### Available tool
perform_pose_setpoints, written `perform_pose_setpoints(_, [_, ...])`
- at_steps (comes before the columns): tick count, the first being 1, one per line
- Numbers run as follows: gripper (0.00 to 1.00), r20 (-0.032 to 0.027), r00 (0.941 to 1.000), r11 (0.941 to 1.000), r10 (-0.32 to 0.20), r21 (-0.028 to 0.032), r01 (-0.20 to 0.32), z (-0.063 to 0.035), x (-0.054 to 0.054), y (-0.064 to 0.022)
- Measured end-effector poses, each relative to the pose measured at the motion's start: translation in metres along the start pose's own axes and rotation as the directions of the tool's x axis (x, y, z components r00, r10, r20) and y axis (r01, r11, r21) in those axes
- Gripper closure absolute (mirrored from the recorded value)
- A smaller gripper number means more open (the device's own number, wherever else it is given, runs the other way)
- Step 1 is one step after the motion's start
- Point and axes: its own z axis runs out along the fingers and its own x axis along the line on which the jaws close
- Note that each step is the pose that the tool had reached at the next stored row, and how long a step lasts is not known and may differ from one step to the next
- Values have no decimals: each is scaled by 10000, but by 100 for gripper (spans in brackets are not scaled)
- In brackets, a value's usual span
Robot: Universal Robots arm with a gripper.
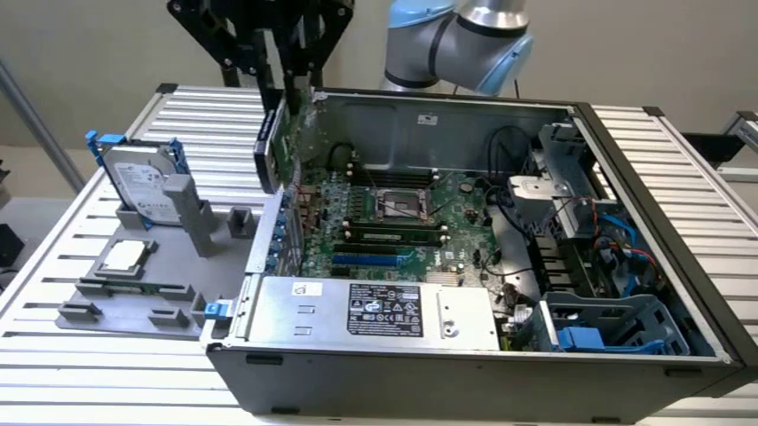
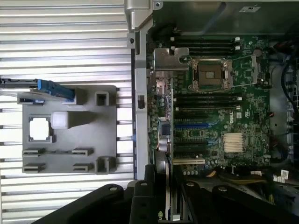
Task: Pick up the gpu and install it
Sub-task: 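Pick up the gpu and move the gpu toward the slot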
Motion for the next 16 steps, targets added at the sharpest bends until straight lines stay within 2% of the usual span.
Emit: perform_pose_setpoints(16, [100, -29, 10000, 10000, -19, 4, 19, 304, -697, 42])
